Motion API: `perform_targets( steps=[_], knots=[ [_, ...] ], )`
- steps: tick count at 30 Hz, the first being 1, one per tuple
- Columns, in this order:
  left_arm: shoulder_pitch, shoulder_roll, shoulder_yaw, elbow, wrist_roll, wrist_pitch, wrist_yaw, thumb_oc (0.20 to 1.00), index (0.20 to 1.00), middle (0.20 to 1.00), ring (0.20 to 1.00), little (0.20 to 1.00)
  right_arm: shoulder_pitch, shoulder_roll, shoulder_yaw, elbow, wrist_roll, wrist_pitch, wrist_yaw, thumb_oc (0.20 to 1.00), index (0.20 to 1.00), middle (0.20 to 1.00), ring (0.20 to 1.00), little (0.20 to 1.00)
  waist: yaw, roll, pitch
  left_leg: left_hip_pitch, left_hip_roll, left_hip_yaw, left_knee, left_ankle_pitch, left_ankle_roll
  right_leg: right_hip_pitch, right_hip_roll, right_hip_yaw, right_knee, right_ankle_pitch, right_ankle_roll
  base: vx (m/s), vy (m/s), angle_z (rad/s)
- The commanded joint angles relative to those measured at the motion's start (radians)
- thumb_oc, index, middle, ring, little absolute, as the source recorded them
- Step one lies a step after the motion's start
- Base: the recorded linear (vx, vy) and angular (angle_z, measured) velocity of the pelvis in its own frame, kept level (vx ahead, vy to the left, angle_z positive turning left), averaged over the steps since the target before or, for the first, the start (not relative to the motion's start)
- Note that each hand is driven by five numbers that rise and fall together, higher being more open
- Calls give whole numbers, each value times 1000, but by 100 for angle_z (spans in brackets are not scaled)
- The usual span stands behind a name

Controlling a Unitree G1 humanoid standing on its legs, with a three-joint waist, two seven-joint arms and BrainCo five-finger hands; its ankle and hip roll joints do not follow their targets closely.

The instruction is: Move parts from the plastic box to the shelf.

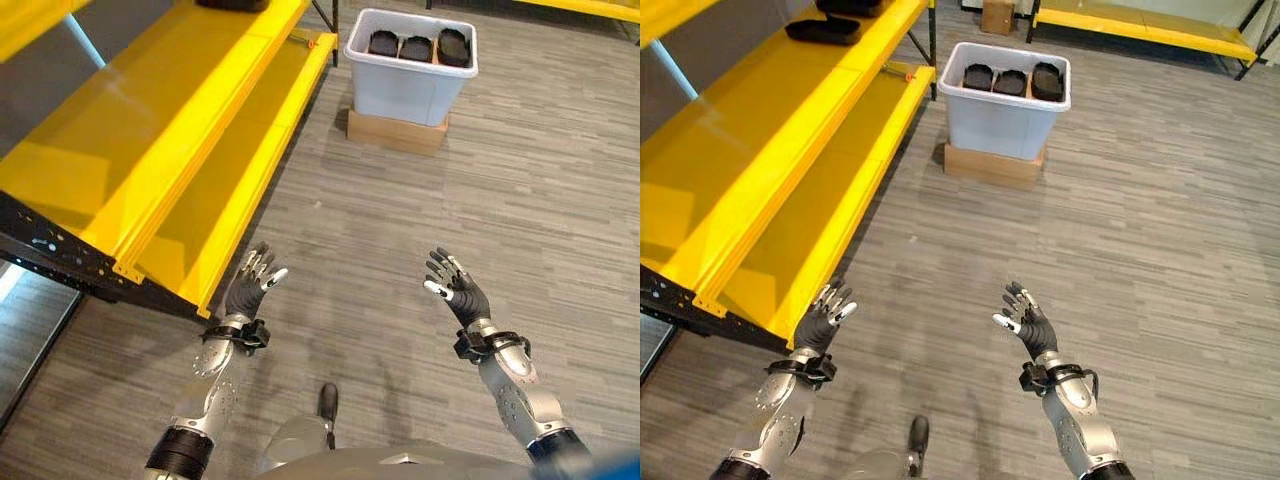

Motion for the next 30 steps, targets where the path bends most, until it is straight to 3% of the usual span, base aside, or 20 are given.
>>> perform_targets(
  steps=[1,2,3,6,9,11,13,14,17,21,22,23,25,26,29,30],
  knots=[
    [16,27,6,-70,74,-42,-6,1000,1000,1000,1000,1000,6,-27,24,-30,-12,-27,26,1000,1000,1000,1000,1000,-35,50,-14,1,51,-66,-14,36,-89,26,95,-9,-161,195,-7,359,189,9],
    [14,27,5,-75,74,-43,-8,1000,1000,1000,1000,1000,6,-28,28,-34,-3,-26,31,1000,1000,1000,1000,1000,-51,63,-1,38,53,-70,-31,31,-88,-37,118,-39,-162,131,-18,448,98,19],
    [19,22,8,-80,70,-38,-20,1000,1000,1000,1000,1000,12,-28,29,-42,4,-22,36,1000,1000,1000,1000,1000,-70,71,10,118,49,-70,-65,2,-99,-88,91,-164,-348,50,-47,553,88,5],
    [35,9,5,-74,66,-36,-34,1000,1000,1000,1000,1000,13,-38,44,-45,-3,-17,45,1000,1000,1000,1000,1000,-98,63,15,198,43,-85,-114,-20,-110,-115,115,-148,-565,118,-32,406,-42,8],
    [58,8,15,-86,70,-37,-46,1000,1000,1000,1000,1000,22,-45,38,-69,-18,-11,50,1000,1000,1000,1000,1000,-118,58,18,267,48,-98,-147,-50,-131,-152,80,-144,-738,233,1,376,-127,27],
    [62,5,15,-85,69,-36,-49,1000,1000,1000,1000,1000,25,-48,37,-71,-22,-10,49,1000,1000,1000,1000,1000,-121,58,14,289,53,-102,-146,-71,-137,-150,78,-149,-748,247,5,304,-129,41],
    [61,-12,2,-75,72,-32,-56,1000,1000,1000,1000,1000,42,-51,37,-70,-10,-10,55,1000,1000,1000,1000,1000,-126,48,-23,320,69,-105,-117,-112,-157,-91,87,-150,-784,260,-14,415,-186,43],
    [61,-13,1,-75,72,-32,-56,1000,1000,1000,1000,1000,42,-51,37,-70,-10,-10,55,1000,1000,1000,1000,1000,-126,50,-23,320,71,-106,-115,-114,-157,-89,88,-151,-786,260,-14,268,-163,48],
    [50,-19,-5,-78,61,-33,-57,1000,1000,1000,1000,1000,49,-78,25,-89,-5,-17,61,1000,1000,1000,1000,1000,-134,66,-43,311,125,-95,-2,-79,-204,-58,126,-177,-732,205,-54,269,-207,8],
    [50,-23,-6,-75,44,-33,-56,1000,1000,1000,1000,1000,66,-90,20,-95,16,-7,77,1000,1000,1000,1000,1000,-142,73,-57,305,169,-98,97,14,-252,-23,167,-181,-713,152,-89,245,-196,-21],
    [58,-25,-3,-79,34,-32,-59,1000,1000,1000,1000,1000,69,-100,15,-96,19,-10,75,1000,1000,1000,1000,1000,-129,56,-46,229,154,-95,291,97,-269,28,166,-173,-738,137,-106,244,-241,-13],
    [63,-26,-5,-82,29,-29,-60,1000,1000,1000,1000,1000,72,-106,9,-100,21,-12,75,1000,1000,1000,1000,1000,-125,43,-38,180,142,-91,413,132,-278,53,161,-168,-751,133,-116,215,-233,-9],
    [70,-24,-14,-90,22,-20,-63,1000,1000,1000,1000,1000,82,-112,-4,-102,18,-15,62,1000,1000,1000,1000,1000,-110,23,-11,97,137,-76,516,162,-276,106,156,-164,-776,118,-131,192,-178,-18],
    [66,-21,-25,-89,25,-17,-62,1000,1000,1000,1000,1000,82,-112,-11,-97,15,-20,44,1000,1000,1000,1000,1000,-83,3,21,-44,123,-33,503,96,-247,152,139,-151,-780,103,-131,206,-123,-7],
    [73,-20,-28,-80,29,-19,-60,1000,1000,1000,1000,1000,82,-113,-14,-96,5,-29,34,1000,1000,1000,1000,1000,-70,-2,29,-119,127,4,393,68,-226,174,134,-135,-780,91,-124,200,16,10],
    [87,-22,-30,-77,40,-21,-57,1000,1000,1000,1000,1000,85,-112,-12,-92,-11,-30,31,1000,1000,1000,1000,1000,-52,9,37,-149,131,-6,230,81,-215,204,149,-112,-777,68,-119,319,75,-36]
  ],
)
